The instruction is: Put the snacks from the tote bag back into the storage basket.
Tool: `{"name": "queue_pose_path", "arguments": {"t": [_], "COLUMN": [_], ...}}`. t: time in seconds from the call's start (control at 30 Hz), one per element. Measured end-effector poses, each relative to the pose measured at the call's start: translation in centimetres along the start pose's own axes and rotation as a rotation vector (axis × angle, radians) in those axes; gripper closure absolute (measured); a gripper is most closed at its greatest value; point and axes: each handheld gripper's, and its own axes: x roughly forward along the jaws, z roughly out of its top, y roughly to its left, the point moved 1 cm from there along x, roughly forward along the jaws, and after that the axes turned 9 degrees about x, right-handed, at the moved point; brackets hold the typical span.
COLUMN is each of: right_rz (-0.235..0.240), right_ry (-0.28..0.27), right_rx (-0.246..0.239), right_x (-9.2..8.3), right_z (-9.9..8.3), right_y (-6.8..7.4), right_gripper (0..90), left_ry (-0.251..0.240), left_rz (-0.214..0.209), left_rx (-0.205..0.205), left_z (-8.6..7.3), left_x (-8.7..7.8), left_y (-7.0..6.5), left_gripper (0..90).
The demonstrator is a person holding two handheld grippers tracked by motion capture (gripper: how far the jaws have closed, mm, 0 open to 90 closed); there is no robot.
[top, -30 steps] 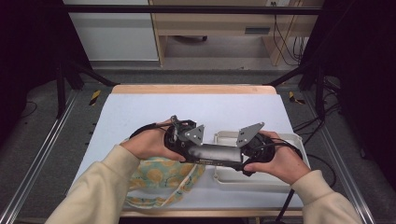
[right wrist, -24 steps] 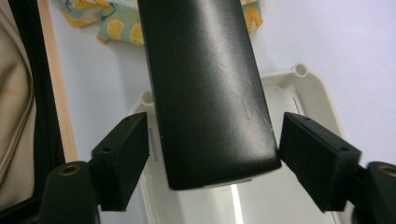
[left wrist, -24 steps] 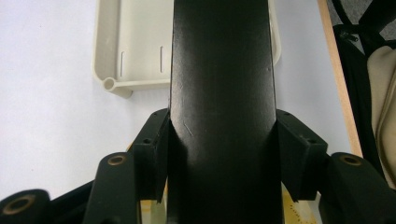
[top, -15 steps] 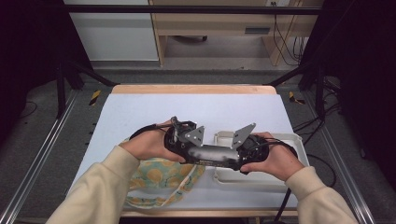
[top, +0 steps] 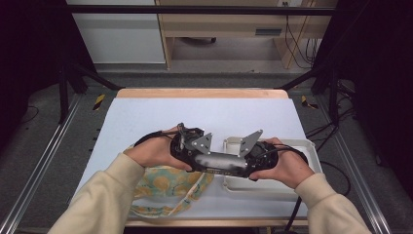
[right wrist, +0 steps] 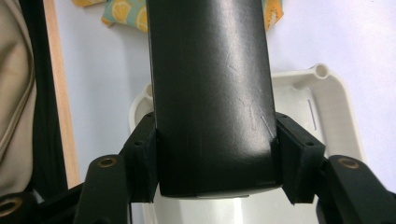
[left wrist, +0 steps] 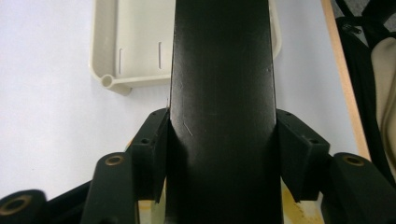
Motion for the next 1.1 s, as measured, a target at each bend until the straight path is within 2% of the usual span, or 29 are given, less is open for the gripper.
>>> {"name": "queue_pose_path", "arguments": {"t": [0.1, 0.17, 0.37, 0.47, 0.6, 0.73, 0.87, 1.0, 1.1], "right_rz": [0.002, 0.001, -0.003, -0.01, -0.02, -0.034, -0.046, -0.046, -0.043], "right_ry": [-0.012, -0.029, -0.034, -0.031, -0.048, -0.063, -0.078, -0.078, -0.078], "right_rx": [0.009, 0.022, 0.033, 0.045, 0.071, 0.109, 0.142, 0.144, 0.144], "right_x": [-0.3, -0.5, -1.3, -1.7, -2.4, -3.0, -3.5, -3.9, -4.0], "right_z": [-0.3, -0.8, -2.4, -3.6, -5.3, -7.3, -9.0, -10.1, -10.7], "right_y": [-0.3, -0.6, -1.2, -1.7, -2.5, -3.4, -4.3, -4.8, -5.0], "right_gripper": [42.2, 42.3, 42.4, 42.3, 42.4, 42.3, 42.4, 42.4, 42.4], "left_ry": [-0.034, -0.059, -0.062, -0.084, -0.068, -0.094, -0.091, -0.113, -0.113], "left_rz": [0.03, 0.046, 0.098, 0.111, 0.139, 0.171, 0.198, 0.209, 0.213], "left_rx": [-0.045, -0.069, -0.134, -0.162, -0.202, -0.252, -0.271, -0.308, -0.316], "left_z": [-0.5, -0.9, -2.0, -2.8, -4.3, -5.9, -6.8, -7.4, -7.7], "left_x": [-0.3, -0.5, -1.7, -2.4, -3.2, -3.8, -4.0, -4.2, -4.1], "left_y": [0.2, 0.2, 0.2, -0.1, -0.3, -0.7, -1.1, -1.7, -2.1], "left_gripper": [28.7, 25.0, 14.5, 10.2, 8.5, 7.8, 7.8, 7.6, 7.6]}}
